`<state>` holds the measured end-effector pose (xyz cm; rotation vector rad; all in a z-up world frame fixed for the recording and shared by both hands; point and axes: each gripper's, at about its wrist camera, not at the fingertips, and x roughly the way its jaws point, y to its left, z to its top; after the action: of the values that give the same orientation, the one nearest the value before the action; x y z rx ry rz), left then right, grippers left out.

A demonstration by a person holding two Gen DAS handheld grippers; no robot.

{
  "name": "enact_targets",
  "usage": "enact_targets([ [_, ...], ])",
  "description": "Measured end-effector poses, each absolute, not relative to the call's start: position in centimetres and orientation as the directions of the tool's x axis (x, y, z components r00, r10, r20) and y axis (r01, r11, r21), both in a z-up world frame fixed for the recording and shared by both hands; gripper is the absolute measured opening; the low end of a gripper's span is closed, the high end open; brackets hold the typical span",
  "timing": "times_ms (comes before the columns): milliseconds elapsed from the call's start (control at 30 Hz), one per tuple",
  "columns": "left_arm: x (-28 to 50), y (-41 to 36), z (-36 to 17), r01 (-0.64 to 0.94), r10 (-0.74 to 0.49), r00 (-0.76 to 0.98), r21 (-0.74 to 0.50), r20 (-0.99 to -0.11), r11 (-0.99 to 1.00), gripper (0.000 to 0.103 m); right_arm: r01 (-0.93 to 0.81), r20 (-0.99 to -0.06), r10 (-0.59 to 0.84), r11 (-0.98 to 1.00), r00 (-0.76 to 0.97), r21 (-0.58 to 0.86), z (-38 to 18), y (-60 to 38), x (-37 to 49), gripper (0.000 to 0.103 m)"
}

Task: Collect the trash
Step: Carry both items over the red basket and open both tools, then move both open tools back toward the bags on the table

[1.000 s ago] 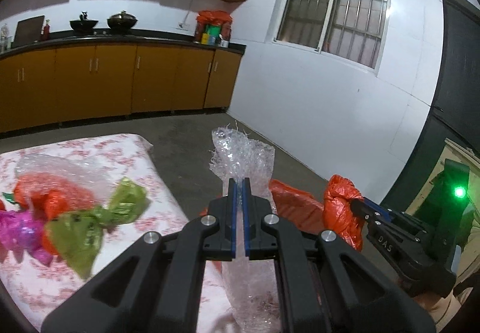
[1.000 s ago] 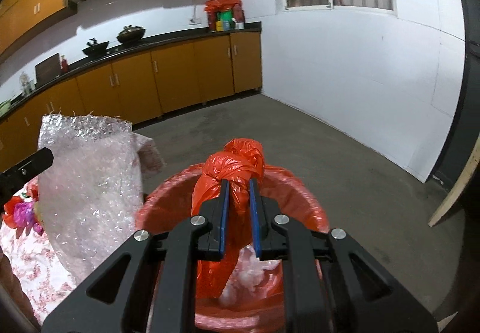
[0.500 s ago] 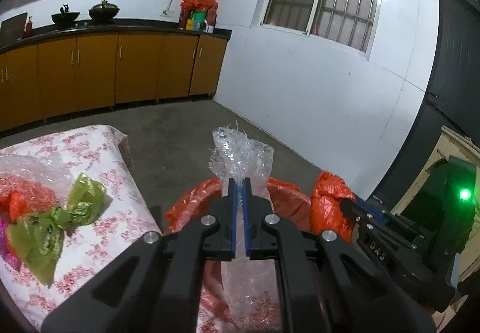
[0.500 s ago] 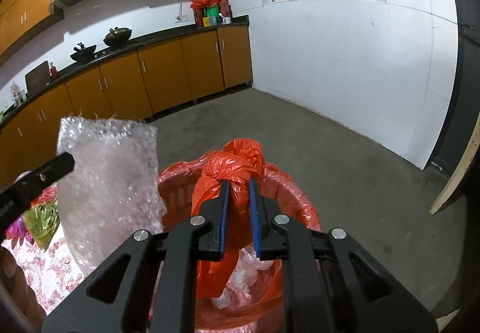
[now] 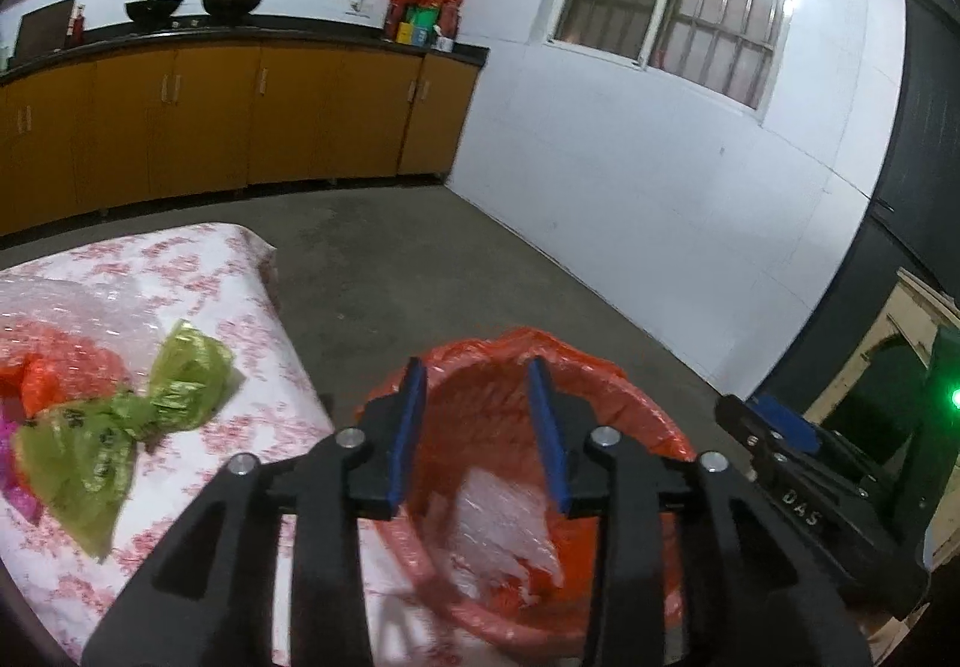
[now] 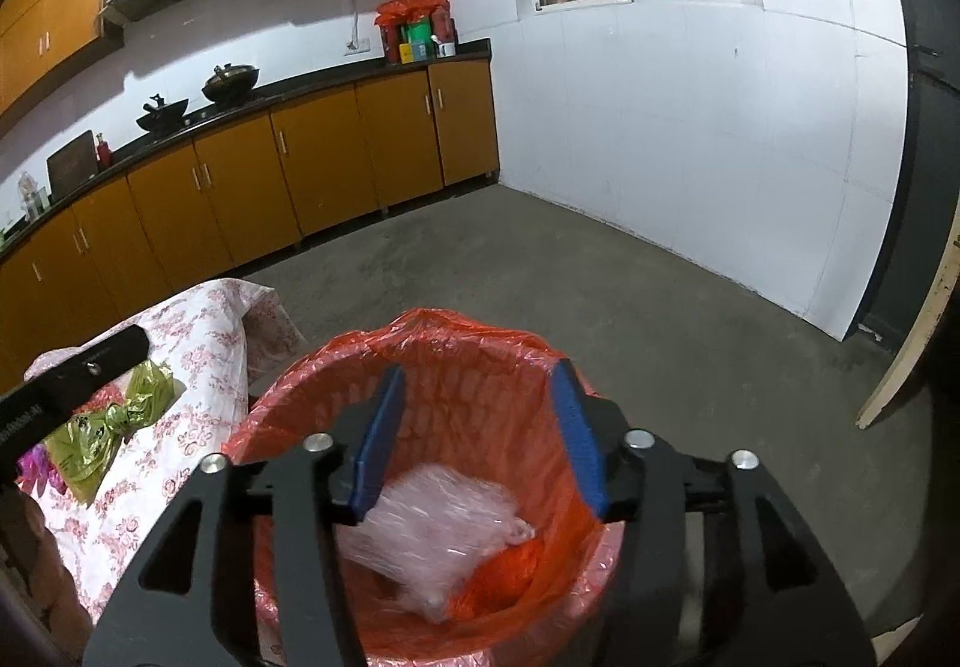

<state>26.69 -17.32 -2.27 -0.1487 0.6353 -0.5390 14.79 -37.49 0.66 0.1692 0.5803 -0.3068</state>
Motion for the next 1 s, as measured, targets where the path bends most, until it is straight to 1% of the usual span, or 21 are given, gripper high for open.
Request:
enact_targets([
  [100, 26.6, -16.2, -1.8, 0.411, -0.501, 0.692, -0.287, -0.519, 0.865, 0.042, 0.335, -0.558, -0.244, 0.940, 0.793, 0.065, 0.9, -37.4, 14.8, 0.058],
  [167, 26.4, -15.4, -1.6, 0.395, -0.482, 0.706, -0.277, -0.518, 0.876, 0.044, 0.334, -0.554, -0.248, 0.941, 0.795, 0.058, 1.2, -37.2, 14.8, 0.062],
  [367, 25.6, -13.0, -1.0, 0.349, -0.433, 0.735, -0.258, -0.521, 0.901, 0.048, 0.313, -0.546, -0.240, 0.949, 0.803, 0.044, 1.7, -36.1, 14.9, 0.063],
  [500, 24.7, -10.4, -0.5, 0.299, -0.380, 0.765, -0.237, -0.520, 0.924, 0.053, 0.290, -0.539, -0.222, 0.956, 0.813, 0.042, 2.0, -34.7, 15.0, 0.063],
  [633, 23.3, -6.4, 0.1, 0.218, -0.291, 0.809, -0.198, -0.511, 0.956, 0.060, 0.251, -0.532, -0.192, 0.967, 0.825, 0.040, 2.3, -32.9, 15.4, 0.066],
  [767, 21.9, -1.7, -0.1, 0.121, -0.195, 0.833, -0.173, -0.517, 0.977, 0.064, 0.195, -0.532, -0.151, 0.980, 0.833, 0.028, 2.4, -30.3, 16.1, 0.066],
  [1000, 19.6, 6.1, -1.0, -0.090, 0.034, 0.853, -0.084, -0.522, 0.992, 0.081, 0.081, -0.550, -0.051, 0.996, 0.833, 0.030, 1.8, -25.1, 17.8, 0.066],
])
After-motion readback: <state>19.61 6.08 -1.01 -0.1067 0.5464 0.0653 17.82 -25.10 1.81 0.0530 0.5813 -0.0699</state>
